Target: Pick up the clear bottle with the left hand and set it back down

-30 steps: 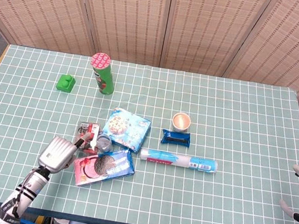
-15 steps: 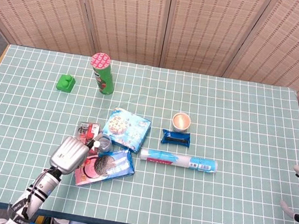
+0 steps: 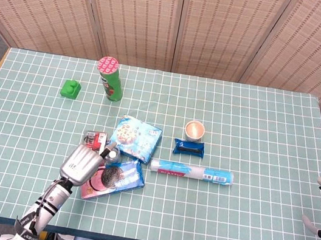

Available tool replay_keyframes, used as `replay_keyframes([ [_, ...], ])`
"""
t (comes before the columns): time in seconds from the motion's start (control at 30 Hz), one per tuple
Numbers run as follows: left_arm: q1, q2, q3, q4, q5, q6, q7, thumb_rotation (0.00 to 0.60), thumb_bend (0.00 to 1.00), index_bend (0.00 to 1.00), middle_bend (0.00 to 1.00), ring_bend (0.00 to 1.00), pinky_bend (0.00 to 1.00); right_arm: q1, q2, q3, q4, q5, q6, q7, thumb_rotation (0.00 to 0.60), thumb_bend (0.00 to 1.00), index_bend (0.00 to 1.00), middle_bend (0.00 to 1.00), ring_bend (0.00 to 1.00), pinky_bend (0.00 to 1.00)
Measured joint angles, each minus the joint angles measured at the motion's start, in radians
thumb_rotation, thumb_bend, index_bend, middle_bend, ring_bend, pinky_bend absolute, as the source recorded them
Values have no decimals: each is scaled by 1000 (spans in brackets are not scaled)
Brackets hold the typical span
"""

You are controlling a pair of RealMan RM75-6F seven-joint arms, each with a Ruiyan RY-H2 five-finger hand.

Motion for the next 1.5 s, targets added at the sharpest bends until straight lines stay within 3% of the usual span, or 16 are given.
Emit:
replay_keyframes([
  [0.23,2,12,-21,-15,-35,-6,-116,600,341,30,967,986,1000,2,1,1,0,2,-5,1,600,67,203,312,255,525],
  [0.47,3,45,-60,-21,-78,-71,-373,600,167,226,1000,1000,1000,3,-1,1,-1,4,-9,-3,600,67,206,312,255,525],
  [0.77,12,-6,-120,49,-108,-104,-688,600,152,391,1000,1000,1000,5,-2,1,-2,6,-16,-11,600,67,206,314,255,525],
  [1.17,7,-159,-185,162,-128,-5,-804,600,152,554,1000,1000,1000,8,1,4,0,14,-25,-4,600,67,206,316,255,525],
  [1.5,7,-204,-202,201,-113,3,-881,600,153,654,1000,1000,1000,8,2,3,0,13,-26,-2,600,67,206,317,255,525],
])
